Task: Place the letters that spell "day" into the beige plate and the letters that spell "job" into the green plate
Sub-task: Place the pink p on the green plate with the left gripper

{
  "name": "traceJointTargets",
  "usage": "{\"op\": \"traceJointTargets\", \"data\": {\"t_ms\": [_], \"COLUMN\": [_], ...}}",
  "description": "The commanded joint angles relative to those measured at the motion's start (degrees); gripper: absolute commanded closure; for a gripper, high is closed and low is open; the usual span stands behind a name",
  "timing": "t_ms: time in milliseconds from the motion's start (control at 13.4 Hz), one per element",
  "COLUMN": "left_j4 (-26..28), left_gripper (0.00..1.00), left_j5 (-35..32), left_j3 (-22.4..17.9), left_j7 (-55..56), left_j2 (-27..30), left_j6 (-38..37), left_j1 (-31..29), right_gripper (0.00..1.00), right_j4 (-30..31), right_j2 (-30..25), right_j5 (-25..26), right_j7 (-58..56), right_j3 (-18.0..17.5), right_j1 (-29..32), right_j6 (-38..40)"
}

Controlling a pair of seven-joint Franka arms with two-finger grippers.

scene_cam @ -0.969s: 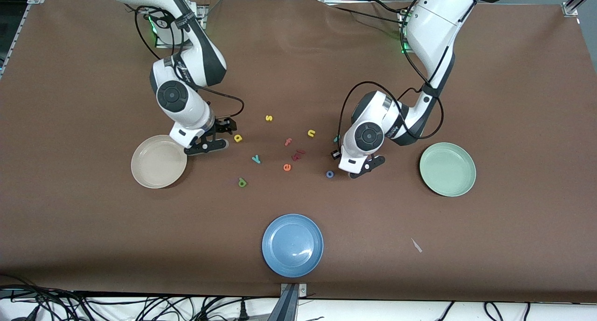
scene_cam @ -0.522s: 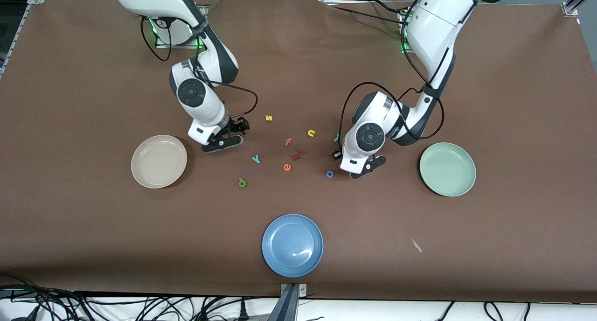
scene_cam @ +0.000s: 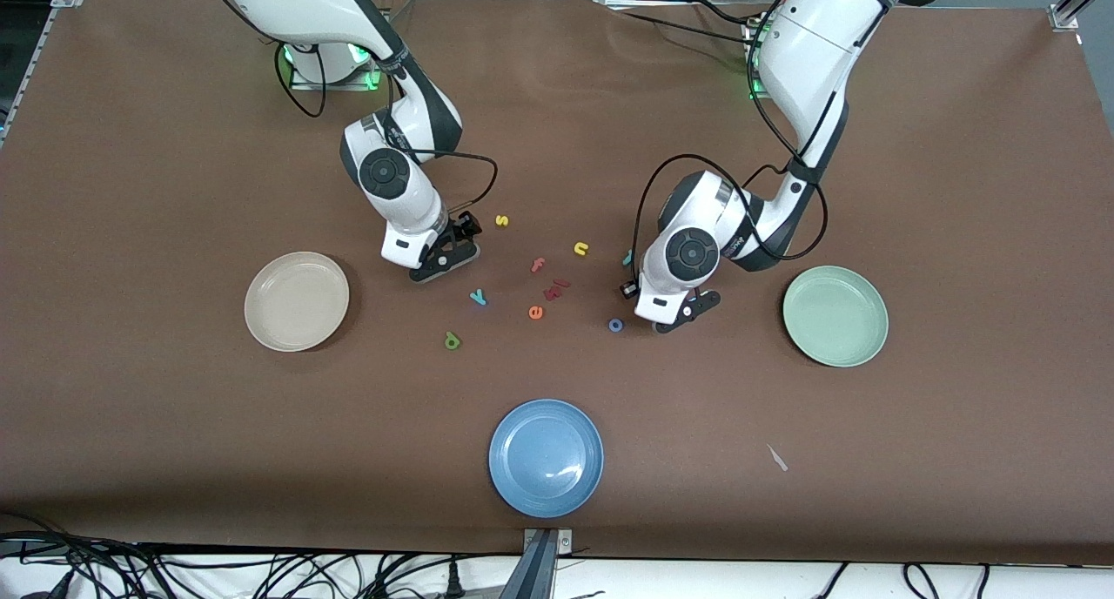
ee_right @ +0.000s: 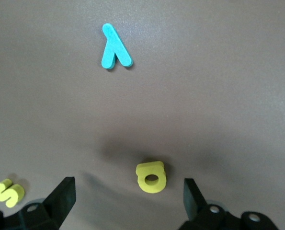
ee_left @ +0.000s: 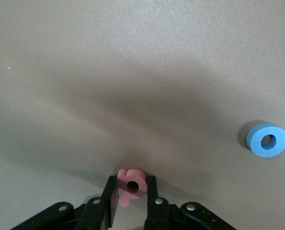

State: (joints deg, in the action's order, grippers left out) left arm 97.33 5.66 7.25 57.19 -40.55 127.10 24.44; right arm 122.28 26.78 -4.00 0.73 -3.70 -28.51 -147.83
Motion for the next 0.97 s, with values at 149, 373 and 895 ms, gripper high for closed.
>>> {"op": "traceJointTargets", "data": {"t_ms": [149,373,895], "left_j4": [-0.3,-1.2,-1.0], "left_gripper": [1.0,1.0,1.0], "left_j5": [0.5,-2.4,-4.7], "left_j3": [-0.1,-0.7,-0.7], "left_j7": [-0.2,-3.7,-31.7], "left_j2": [2.1,4.8,10.1], "left_j6": [-1.3,-6.8,-17.6], "left_j1": [-0.6,-3.2,-17.0], "right_gripper": [0.05,0.13,0.37], "right_j4": [-0.3,-0.4,-0.7], "right_j2": [1.3,2.2,2.2], "right_j5": [0.6,0.7,0.8], "right_j7": [-4.1,-5.1,-8.6], "right_j3": [0.0,0.0,0.5], "right_j1": [0.6,0.6,0.8], "right_j6": [-1.7,-3.1,-3.1]}}
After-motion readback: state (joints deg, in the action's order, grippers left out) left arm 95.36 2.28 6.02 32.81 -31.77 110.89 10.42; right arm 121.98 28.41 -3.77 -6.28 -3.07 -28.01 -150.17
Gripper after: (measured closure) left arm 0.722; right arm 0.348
